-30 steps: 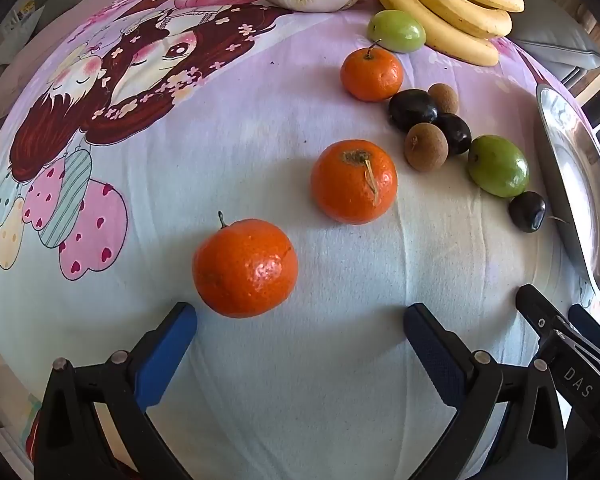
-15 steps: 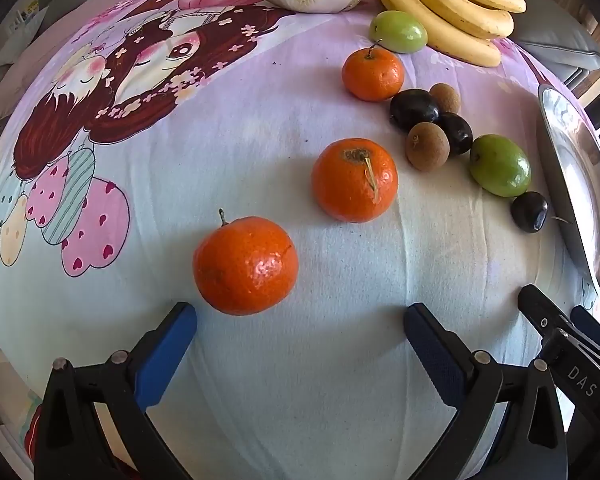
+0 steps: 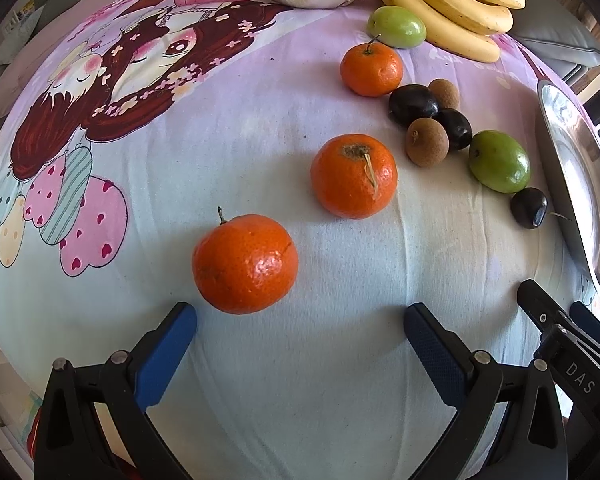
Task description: Organize fruits
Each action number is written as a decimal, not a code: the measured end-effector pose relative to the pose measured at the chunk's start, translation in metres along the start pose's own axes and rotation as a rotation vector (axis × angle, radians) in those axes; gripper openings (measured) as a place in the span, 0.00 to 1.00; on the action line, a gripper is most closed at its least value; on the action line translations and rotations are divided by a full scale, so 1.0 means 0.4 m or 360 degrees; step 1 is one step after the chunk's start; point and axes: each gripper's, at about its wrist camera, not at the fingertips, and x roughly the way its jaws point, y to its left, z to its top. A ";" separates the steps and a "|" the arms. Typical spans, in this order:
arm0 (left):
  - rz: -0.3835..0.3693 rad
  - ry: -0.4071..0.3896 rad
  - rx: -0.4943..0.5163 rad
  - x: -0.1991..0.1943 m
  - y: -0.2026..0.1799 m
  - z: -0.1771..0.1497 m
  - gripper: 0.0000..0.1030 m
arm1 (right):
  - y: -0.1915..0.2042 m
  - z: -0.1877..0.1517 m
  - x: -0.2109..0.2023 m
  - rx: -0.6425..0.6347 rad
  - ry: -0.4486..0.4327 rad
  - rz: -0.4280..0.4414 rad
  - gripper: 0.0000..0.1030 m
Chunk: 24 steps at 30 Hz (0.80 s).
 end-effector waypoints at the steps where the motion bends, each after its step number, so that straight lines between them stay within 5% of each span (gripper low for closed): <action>1: -0.0004 0.0003 0.0002 0.001 0.002 0.002 1.00 | 0.001 0.000 0.000 -0.0001 -0.0001 -0.0001 1.00; 24: -0.0005 0.0003 0.0005 0.005 0.001 0.007 1.00 | -0.001 0.004 -0.005 0.0005 -0.0019 0.0004 1.00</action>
